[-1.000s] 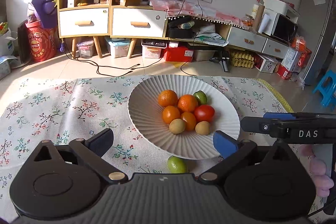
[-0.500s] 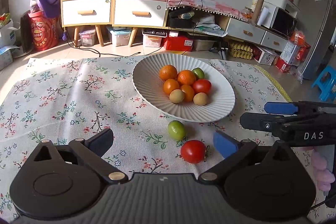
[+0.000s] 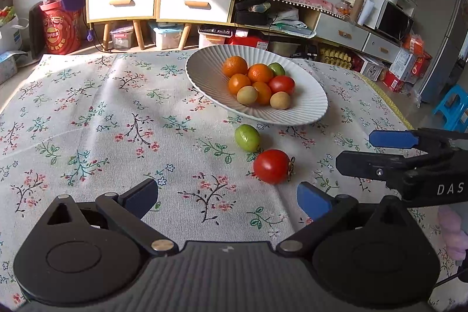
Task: Organize fruits
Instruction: 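Move both tools toward the red tomato and the last green lime, then grasp the red tomato with the left tool while the right tool grasps the green lime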
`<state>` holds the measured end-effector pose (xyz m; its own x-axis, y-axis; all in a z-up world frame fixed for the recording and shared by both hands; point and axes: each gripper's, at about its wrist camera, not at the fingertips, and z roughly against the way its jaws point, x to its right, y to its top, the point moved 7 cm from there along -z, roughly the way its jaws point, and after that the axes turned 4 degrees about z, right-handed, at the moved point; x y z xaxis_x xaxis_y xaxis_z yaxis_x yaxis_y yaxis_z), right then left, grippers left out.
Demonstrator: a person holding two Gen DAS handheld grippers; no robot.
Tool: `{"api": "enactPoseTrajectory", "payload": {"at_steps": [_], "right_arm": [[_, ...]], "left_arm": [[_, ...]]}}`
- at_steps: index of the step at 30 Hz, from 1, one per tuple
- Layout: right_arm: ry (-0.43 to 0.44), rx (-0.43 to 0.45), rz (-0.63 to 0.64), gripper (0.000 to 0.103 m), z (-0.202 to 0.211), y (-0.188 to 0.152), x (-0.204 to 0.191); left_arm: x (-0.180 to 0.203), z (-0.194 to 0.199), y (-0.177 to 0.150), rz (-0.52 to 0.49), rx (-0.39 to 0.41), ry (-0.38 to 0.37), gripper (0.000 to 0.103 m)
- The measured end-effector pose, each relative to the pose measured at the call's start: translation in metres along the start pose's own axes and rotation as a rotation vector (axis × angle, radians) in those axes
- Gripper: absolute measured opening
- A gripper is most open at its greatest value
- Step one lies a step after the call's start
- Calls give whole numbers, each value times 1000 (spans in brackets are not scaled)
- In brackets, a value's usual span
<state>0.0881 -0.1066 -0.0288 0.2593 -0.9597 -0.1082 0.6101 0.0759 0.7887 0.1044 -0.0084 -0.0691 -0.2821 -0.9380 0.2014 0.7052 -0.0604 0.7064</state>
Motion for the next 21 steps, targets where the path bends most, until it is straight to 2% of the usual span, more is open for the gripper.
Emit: {"api": "enactPoseTrajectory", "payload": {"at_steps": [8, 12, 18, 21], "right_arm": [[-38, 0, 15, 90, -2, -6, 7], [-46, -10, 11, 90, -6, -8, 11], [-50, -36, 22, 90, -13, -13, 13], [-56, -32, 19, 90, -12, -11, 16]], "left_arm": [[5, -4, -10, -35, 14, 2, 97], [13, -12, -14, -98, 32, 13, 97], [19, -28, -8, -86, 51, 4, 96], [25, -34, -4, -57, 60, -31, 87]]}}
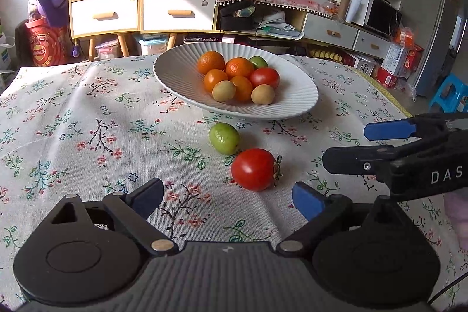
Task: Organize fruits
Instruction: 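Grasp the red tomato with the left tool while the right tool grasps the green lime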
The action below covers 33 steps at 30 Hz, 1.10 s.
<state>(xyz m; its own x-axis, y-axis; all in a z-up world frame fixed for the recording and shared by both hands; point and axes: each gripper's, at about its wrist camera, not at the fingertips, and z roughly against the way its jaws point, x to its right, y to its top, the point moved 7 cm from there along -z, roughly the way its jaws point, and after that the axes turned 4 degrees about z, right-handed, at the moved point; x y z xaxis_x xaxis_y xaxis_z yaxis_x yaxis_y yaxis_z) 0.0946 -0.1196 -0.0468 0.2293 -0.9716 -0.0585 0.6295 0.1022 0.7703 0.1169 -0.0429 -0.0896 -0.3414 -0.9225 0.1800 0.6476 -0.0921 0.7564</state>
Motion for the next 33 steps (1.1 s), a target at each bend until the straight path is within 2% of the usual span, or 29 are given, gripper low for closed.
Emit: {"api": "enactPoseTrajectory", "payload": {"at_steps": [6, 8, 9, 10, 22, 33], "right_arm": [[-6, -5, -28, 90, -3, 2, 9], [-6, -10, -28, 90, -4, 1, 8], [-6, -12, -26, 90, -4, 0, 7], [-5, -14, -24, 90, -4, 0, 6], [3, -31, -3, 88, -18, 7, -9], [53, -68, 13, 75, -38, 4, -43]], "left_arm": [[15, -13, 4, -18, 1, -41, 61], [17, -15, 3, -32, -8, -37, 50], [18, -16, 3, -38, -13, -27, 37], [17, -16, 2, -44, -16, -18, 33], [-10, 11, 5, -41, -23, 58, 32], [-43, 32, -1, 3, -25, 88, 32]]}}
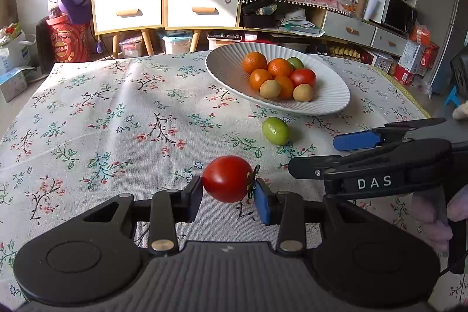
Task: Organize fruits
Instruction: 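Grasp the red tomato with the left tool while the right tool grasps the green lime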
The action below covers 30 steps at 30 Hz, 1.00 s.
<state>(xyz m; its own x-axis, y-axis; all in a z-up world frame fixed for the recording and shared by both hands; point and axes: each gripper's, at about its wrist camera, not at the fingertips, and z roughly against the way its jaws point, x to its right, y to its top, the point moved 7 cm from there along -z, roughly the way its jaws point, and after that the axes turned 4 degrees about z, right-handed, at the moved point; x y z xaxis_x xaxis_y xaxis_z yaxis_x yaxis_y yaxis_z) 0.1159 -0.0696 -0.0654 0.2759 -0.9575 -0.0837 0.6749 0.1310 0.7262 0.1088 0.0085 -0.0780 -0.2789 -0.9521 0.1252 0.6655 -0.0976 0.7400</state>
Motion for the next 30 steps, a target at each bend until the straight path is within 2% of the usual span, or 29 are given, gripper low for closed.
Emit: {"api": "enactPoseTrajectory", "payload": {"at_steps": [4, 7, 11, 18, 21, 22, 30], "right_arm": [[0, 3, 37, 70, -4, 0, -7], [6, 3, 36, 58, -8, 4, -7], [-12, 19, 19, 48, -14, 9, -7], [-40, 49, 10, 40, -23, 15, -10], [-59, 61, 14, 31, -25, 16, -10], [-65, 63, 16, 26, -26, 16, -10], [-59, 48, 24, 24, -20, 14, -9]], "left_arm": [[-6, 1, -4, 16, -14, -3, 32], [-8, -1, -5, 28, -25, -8, 32], [-8, 0, -7, 30, -29, -16, 32], [-9, 2, -6, 29, -23, -12, 32], [-11, 3, -7, 32, -24, -8, 32], [-10, 3, -7, 31, -24, -7, 32], [-9, 2, -7, 21, -26, -1, 32]]}}
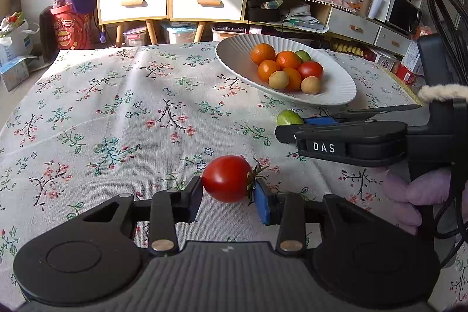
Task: Organize fruits
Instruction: 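Grasp the red tomato with the left tool while the right tool grasps the green lime, then carry the tomato and lime into the white bowl and open both tools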
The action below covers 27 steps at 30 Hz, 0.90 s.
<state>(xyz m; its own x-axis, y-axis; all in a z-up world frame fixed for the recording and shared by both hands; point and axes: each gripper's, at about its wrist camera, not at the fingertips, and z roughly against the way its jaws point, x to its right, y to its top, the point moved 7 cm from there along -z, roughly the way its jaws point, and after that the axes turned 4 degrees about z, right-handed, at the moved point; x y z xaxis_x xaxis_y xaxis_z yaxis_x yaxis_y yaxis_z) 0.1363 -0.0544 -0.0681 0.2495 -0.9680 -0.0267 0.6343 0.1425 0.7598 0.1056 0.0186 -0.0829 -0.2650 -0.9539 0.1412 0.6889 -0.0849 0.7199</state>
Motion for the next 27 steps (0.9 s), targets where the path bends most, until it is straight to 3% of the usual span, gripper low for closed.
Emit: {"api": "enactPoseTrajectory", "payload": {"at_steps": [14, 27], "right_arm": [[48, -68, -28, 24, 23, -12, 7], [83, -65, -54, 24, 47, -12, 12]], "left_arm": [[5, 6, 5, -9, 19, 1, 32], [27, 9, 19, -22, 46, -18, 32]]}}
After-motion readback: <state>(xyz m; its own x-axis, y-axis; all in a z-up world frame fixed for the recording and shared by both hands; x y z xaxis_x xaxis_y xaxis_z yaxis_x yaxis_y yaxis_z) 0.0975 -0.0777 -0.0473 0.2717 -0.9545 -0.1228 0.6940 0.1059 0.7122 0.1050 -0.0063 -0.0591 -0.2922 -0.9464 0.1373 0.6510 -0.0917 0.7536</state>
